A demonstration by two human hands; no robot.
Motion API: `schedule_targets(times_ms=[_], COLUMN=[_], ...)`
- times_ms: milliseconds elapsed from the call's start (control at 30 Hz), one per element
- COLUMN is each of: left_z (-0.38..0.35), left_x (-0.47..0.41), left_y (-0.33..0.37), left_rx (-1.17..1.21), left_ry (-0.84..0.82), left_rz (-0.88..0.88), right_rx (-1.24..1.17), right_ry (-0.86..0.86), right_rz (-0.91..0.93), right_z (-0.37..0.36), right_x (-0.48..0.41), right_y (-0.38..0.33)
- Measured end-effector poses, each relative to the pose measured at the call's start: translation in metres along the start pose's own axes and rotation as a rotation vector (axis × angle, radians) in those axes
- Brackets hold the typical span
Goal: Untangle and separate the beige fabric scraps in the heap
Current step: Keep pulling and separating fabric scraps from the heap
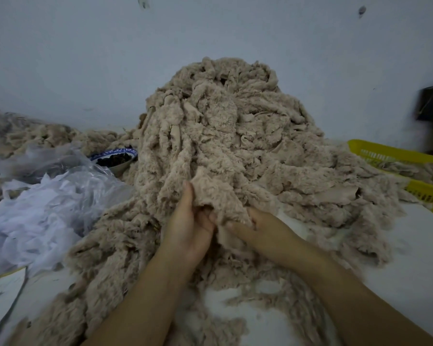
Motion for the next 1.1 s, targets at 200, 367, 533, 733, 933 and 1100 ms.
schedule_targets(times_ms=[200,367,533,733,933,1100], left_z=[0.015,0.024,0.025,0.002,-0.044,-0.048], left_x=[-0.002,-0.002,-0.004,-0.001,0.014,0.014], left_y=[0.013,0.013,0.016,0.003,-0.017,-0.008], left_rx=[0.165,0.092,0.070,-0.419,-1.041,-1.028], left_ry=[0.092,0.164,0.113,-0.042,-0.405,-0.398], left_rz=[-0.093,-0.111,-0.074,0.078,0.057,0.003], right_rx=[-0.378,-0.806,-0.853,-0.838,-0.606,-0.589], right_ry=[0.199,0.249,0.370,0.310,0.267,0.523], right_rz=[-0.046,-0.009,-0.078,0.063,0.032,-0.095], right_z=[0.035,0.033,0.042,0.046,0.037,0.056], right_x=[0.011,0.013,0.019,0.014,0.017,0.025], right_y=[0.018,0.021,0.033,0.027,0.015,0.034])
Point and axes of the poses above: each hand's wrist, its own x-axis away from the middle knuckle, its own z-axis out of the back of the hand, y = z × x, the point moved 9 cm from there along -x, towards the middle knuckle, and after that the axes turned 14 degrees about -y, right-handed, at the moved point
